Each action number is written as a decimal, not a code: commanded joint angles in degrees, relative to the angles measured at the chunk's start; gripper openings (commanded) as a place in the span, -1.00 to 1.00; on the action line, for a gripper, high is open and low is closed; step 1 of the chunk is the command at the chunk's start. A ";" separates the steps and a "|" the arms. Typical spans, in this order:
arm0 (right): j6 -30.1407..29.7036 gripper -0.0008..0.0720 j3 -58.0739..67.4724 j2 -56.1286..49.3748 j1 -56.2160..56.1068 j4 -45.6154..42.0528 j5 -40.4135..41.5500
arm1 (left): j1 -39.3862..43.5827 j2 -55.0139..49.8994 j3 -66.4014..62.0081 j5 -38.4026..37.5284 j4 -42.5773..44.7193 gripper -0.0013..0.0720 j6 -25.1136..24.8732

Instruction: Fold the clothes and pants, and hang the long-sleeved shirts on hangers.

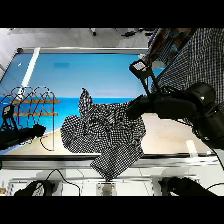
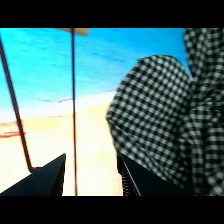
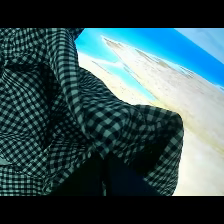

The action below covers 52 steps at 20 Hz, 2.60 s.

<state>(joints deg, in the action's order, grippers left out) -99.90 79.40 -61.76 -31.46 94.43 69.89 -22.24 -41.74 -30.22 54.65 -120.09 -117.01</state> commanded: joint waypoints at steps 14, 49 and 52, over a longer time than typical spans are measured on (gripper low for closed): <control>-0.09 -0.89 0.07 -0.02 -0.02 1.77 0.39 | 0.94 -12.61 -0.20 -4.50 -12.41 -0.89 -9.88; -0.11 -0.89 0.04 -0.46 2.40 0.72 0.17 | -6.93 -0.33 -8.74 8.52 -14.93 -0.89 -17.09; -0.33 -0.89 0.04 -1.18 4.44 1.18 0.17 | -6.91 8.39 -15.80 19.10 -12.98 -0.90 -16.52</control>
<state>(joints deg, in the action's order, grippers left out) -100.05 79.40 -62.41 -28.69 95.39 70.11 -29.08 -40.71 -40.53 63.18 -134.43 -133.91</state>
